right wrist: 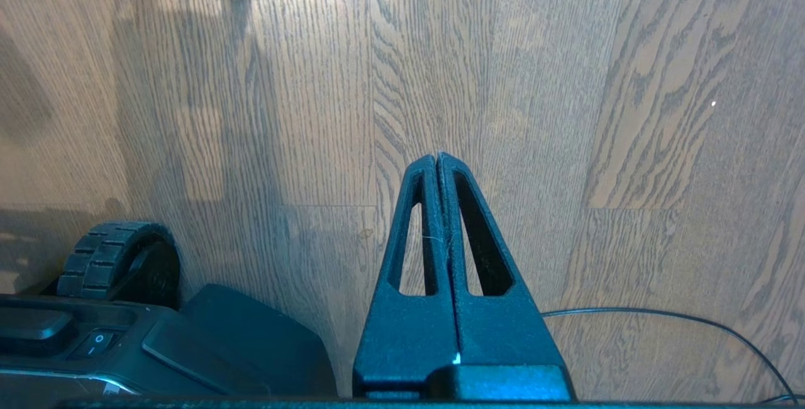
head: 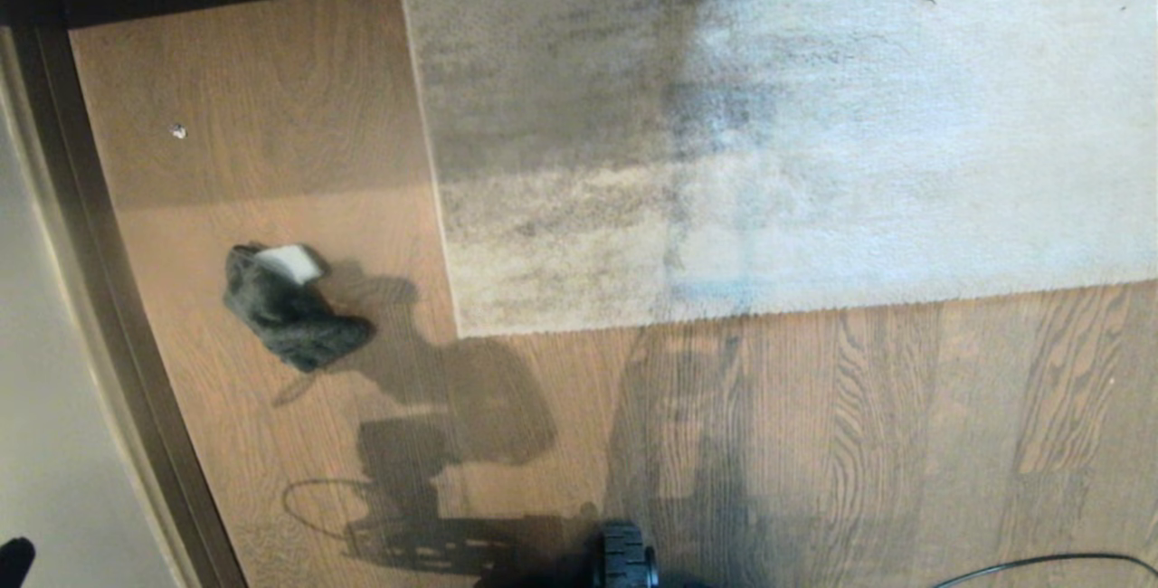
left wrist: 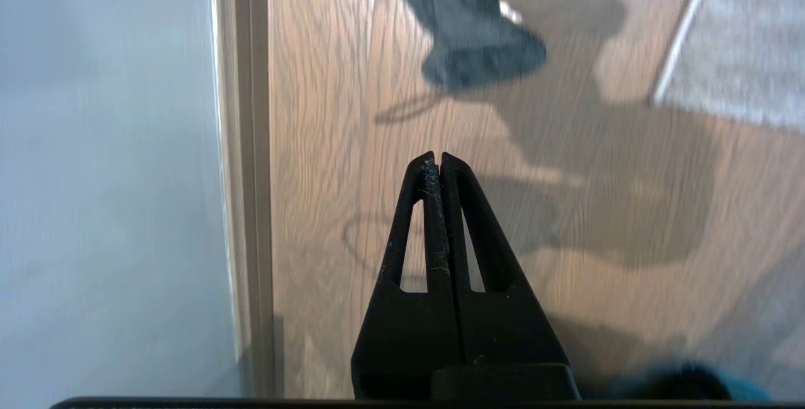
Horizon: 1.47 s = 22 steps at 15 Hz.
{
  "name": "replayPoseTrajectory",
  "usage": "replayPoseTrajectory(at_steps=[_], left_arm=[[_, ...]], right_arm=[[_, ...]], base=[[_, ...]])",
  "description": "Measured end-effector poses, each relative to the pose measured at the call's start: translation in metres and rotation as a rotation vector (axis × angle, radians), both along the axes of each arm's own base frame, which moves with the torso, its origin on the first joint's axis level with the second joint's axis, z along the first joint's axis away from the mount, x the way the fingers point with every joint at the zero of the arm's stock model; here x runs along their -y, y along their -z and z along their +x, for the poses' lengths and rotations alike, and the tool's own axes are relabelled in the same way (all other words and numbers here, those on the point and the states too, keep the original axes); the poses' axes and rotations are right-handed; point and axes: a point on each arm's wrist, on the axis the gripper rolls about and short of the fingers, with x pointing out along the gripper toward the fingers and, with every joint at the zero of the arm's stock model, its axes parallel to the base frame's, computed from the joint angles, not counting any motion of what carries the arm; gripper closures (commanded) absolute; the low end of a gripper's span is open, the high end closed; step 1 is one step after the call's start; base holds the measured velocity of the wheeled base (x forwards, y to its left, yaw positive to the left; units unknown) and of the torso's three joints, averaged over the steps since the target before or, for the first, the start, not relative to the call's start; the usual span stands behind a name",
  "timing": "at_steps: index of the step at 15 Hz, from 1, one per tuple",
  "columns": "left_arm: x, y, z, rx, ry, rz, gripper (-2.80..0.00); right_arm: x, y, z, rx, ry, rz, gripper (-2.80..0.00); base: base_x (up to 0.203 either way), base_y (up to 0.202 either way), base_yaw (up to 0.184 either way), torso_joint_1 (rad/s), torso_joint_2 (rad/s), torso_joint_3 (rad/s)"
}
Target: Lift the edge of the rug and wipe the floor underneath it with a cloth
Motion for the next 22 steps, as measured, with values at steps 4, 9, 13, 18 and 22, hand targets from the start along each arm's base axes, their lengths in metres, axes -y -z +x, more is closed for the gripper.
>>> replayPoseTrajectory(at_steps=[4, 9, 13, 18, 22], left_arm=[[0.005, 0.014, -0.011, -0.042, 0.032, 0.030, 0.00], [0.004, 0.026, -0.015, -0.131, 0.166, 0.060, 0.00], [0.004, 0.027, -0.016, -0.150, 0.208, 0.113, 0.00], [0.003, 0.034, -0.028, -0.066, 0.276, 0.118, 0.00], [0.003, 0.036, -0.037, 0.038, 0.243, 0.107, 0.00]], right_arm=[[0.000, 0.000, 0.000, 0.000, 0.000, 0.000, 0.00], [0.000, 0.000, 0.000, 0.000, 0.000, 0.000, 0.00], [0.000, 0.000, 0.000, 0.000, 0.000, 0.000, 0.00], [0.000, 0.000, 0.000, 0.000, 0.000, 0.000, 0.00], [0.000, 0.000, 0.000, 0.000, 0.000, 0.000, 0.00]], base=[[0.000, 0.000, 0.000, 0.000, 0.00, 0.000], [0.000, 0.000, 0.000, 0.000, 0.00, 0.000], [0.000, 0.000, 0.000, 0.000, 0.00, 0.000], [0.000, 0.000, 0.000, 0.000, 0.00, 0.000], [0.000, 0.000, 0.000, 0.000, 0.00, 0.000]])
